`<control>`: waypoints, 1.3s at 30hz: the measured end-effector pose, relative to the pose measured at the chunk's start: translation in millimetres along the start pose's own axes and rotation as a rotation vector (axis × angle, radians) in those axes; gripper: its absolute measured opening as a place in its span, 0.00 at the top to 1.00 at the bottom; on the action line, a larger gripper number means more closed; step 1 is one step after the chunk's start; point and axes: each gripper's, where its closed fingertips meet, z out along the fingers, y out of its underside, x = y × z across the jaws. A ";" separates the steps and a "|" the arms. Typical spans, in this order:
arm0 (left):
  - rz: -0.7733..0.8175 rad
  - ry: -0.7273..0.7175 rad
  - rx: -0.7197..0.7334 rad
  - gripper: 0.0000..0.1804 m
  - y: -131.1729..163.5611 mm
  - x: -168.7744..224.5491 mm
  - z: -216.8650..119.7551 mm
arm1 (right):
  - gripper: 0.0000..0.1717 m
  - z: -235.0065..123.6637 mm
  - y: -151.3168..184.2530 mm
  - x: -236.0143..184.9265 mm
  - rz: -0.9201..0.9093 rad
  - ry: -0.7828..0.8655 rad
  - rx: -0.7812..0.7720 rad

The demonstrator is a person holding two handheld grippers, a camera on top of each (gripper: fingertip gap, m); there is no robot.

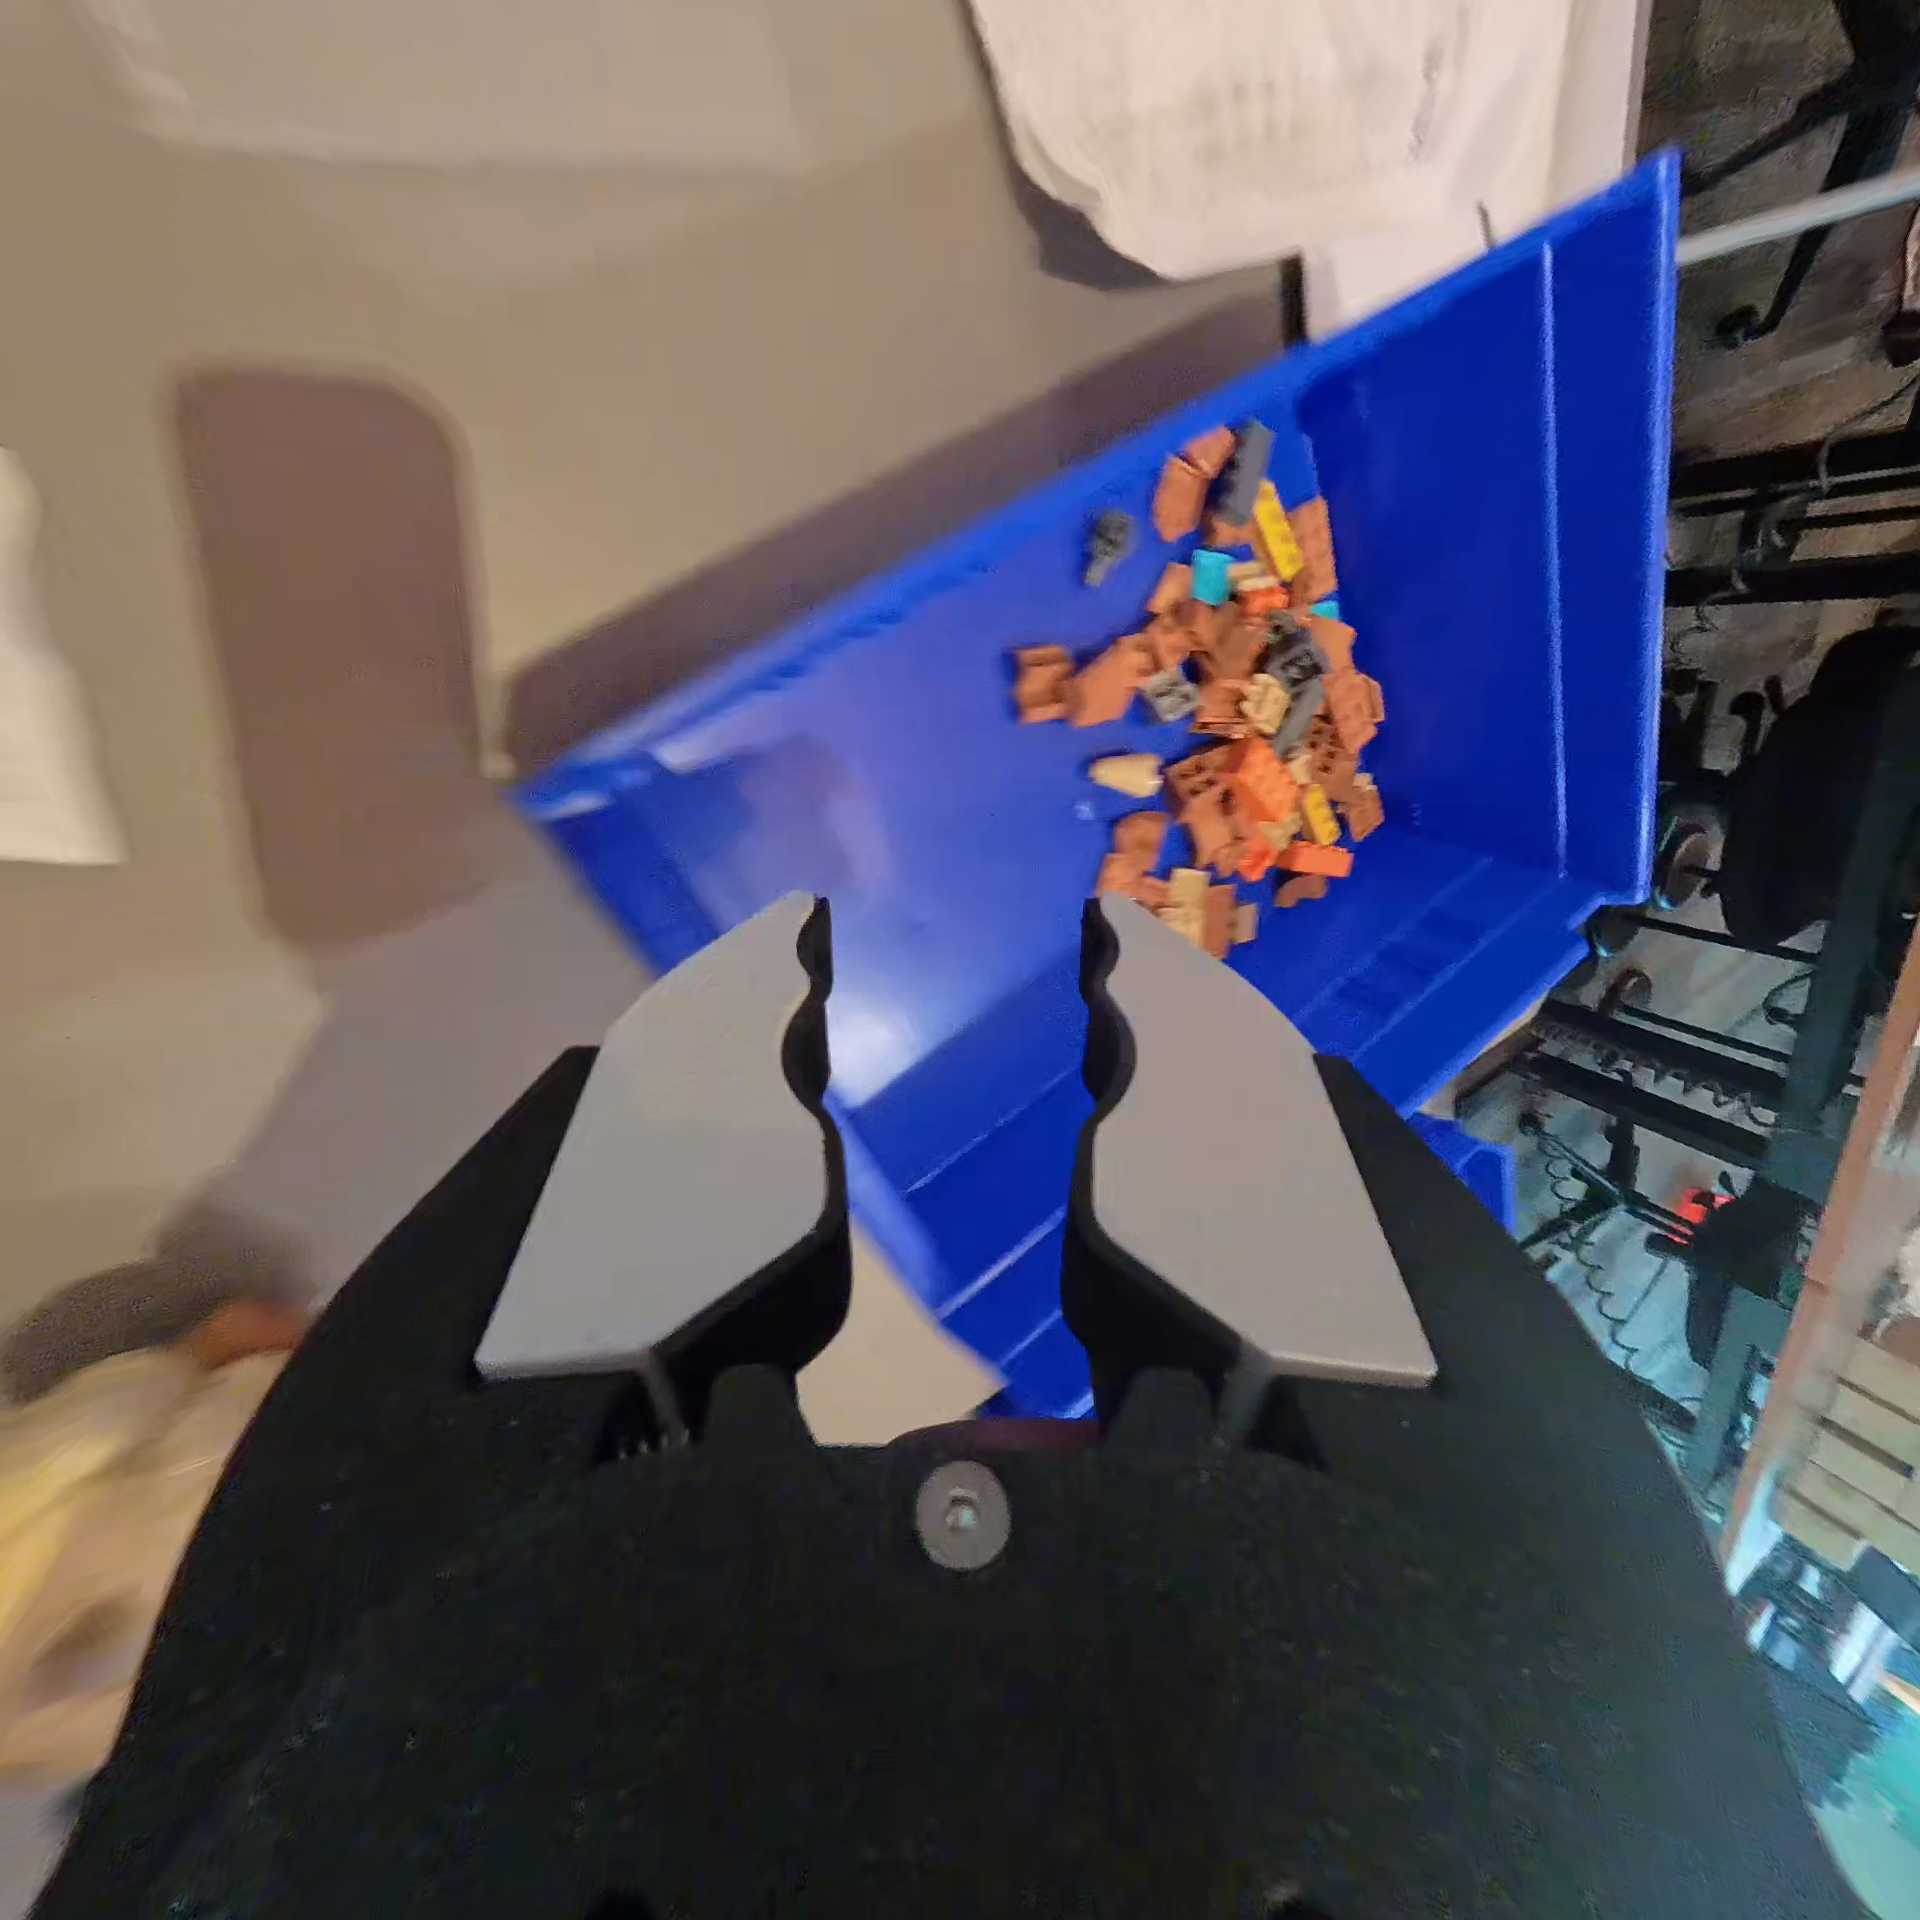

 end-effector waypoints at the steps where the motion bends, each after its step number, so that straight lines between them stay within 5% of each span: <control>1: 0.000 0.060 0.033 0.75 -5.0 15.2 1.4 | 0.74 -16.8 -5.1 -19.3 0.008 0.001 0.016; 5: 0.035 0.302 0.075 0.73 -15.9 80.1 10.6 | 0.74 -46.5 -19.6 -106.1 -0.038 0.003 0.016; 10: 0.168 0.414 -0.009 0.70 -4.7 133.1 24.3 | 0.71 -23.8 -29.9 -208.7 -0.076 -0.099 -0.013; 14: 0.206 0.468 -0.026 0.68 0.8 159.0 25.6 | 0.69 -9.1 -31.0 -243.5 0.062 -0.140 0.018; 18: 0.166 0.495 -0.062 0.68 1.1 169.0 29.9 | 0.72 -12.9 -31.1 -259.8 0.283 -0.149 0.106; 25: -0.225 0.601 -0.141 0.67 -22.4 163.1 51.7 | 0.73 -25.3 -17.0 -272.2 0.554 -0.196 0.227; 31: -0.184 0.632 -0.288 0.61 -8.9 170.3 79.2 | 0.74 -18.0 -13.4 -277.5 0.604 -0.242 0.252; 35: -0.131 0.686 -0.346 0.78 -7.5 182.4 67.6 | 0.74 -16.3 -13.6 -273.0 0.620 -0.247 0.276; 39: -0.149 0.720 -0.336 0.82 -4.3 197.9 49.7 | 0.74 -14.6 -15.0 -268.9 0.639 -0.255 0.306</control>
